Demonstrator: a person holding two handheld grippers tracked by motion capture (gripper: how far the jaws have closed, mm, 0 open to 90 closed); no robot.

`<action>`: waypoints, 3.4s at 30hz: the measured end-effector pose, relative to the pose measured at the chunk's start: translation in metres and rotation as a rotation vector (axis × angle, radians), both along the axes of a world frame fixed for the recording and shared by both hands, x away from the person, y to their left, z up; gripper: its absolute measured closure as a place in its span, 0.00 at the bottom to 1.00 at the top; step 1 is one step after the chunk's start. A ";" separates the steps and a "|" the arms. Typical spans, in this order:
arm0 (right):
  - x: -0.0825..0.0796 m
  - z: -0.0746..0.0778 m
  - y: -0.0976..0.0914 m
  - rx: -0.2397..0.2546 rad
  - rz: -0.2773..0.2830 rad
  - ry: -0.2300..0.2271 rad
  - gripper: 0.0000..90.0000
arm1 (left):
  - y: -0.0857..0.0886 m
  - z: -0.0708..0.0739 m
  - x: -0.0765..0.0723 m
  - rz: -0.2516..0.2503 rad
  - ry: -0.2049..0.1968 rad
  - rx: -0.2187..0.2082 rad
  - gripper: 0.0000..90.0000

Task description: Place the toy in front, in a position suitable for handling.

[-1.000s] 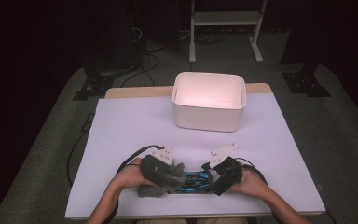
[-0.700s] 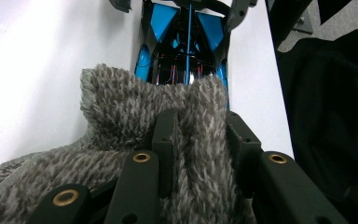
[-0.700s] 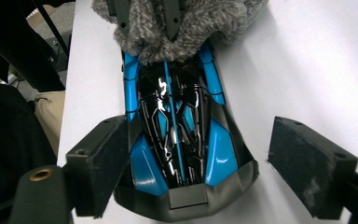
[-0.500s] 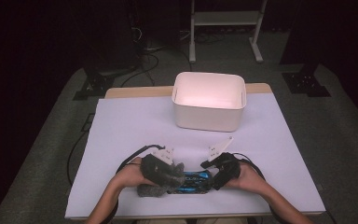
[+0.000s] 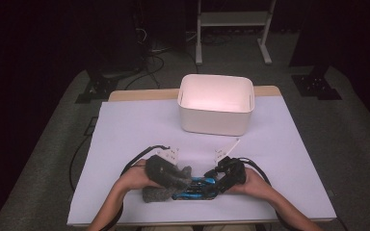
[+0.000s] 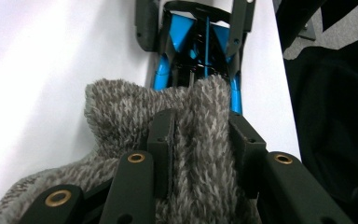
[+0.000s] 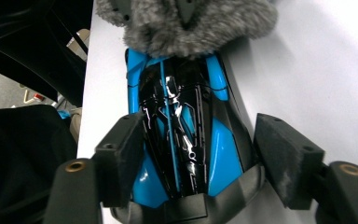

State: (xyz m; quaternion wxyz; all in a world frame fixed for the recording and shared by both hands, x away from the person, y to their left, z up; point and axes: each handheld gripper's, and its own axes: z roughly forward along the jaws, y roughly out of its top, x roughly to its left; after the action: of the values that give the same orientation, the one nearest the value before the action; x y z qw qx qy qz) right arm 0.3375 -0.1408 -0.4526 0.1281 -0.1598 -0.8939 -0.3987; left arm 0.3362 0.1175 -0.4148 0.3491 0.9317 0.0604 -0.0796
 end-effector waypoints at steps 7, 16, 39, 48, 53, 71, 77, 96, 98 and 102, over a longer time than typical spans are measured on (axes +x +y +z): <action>-0.008 0.002 -0.001 0.004 -0.013 -0.059 0.37 | -0.005 0.006 0.007 0.020 0.016 0.018 0.69; -0.028 0.008 -0.001 -0.001 -0.023 -0.222 0.37 | -0.014 0.007 0.014 0.038 0.056 0.045 0.61; -0.044 0.013 0.001 -0.023 -0.020 -0.360 0.34 | -0.017 0.009 -0.003 0.010 -0.007 0.067 0.64; -0.039 0.013 0.001 -0.031 -0.018 -0.303 0.30 | -0.014 0.012 -0.010 0.005 -0.039 0.056 0.64; -0.038 0.013 0.003 -0.027 0.002 -0.254 0.29 | -0.012 0.018 -0.016 -0.011 -0.053 0.042 0.65; -0.046 0.009 0.024 -0.039 0.113 -0.162 0.48 | -0.005 0.029 -0.034 -0.079 -0.035 -0.024 0.68; -0.049 0.007 0.027 -0.033 0.142 -0.148 0.55 | -0.004 0.029 -0.037 -0.087 -0.022 -0.045 0.73; -0.028 0.018 0.028 -0.060 0.118 -0.311 0.62 | -0.006 0.043 -0.021 -0.033 -0.171 0.005 0.83; -0.025 0.015 0.028 -0.073 0.114 -0.311 0.62 | -0.009 0.037 -0.019 -0.031 -0.162 0.024 0.82; -0.025 0.006 0.022 -0.042 0.093 -0.282 0.60 | -0.009 0.035 -0.020 -0.037 -0.150 0.003 0.80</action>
State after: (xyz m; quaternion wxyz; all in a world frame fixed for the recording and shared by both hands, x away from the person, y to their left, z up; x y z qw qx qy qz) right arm 0.3125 -0.1185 -0.4464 0.0162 -0.0631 -0.9176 -0.3921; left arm 0.3163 0.1084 -0.3797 0.3497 0.9366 0.0171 -0.0158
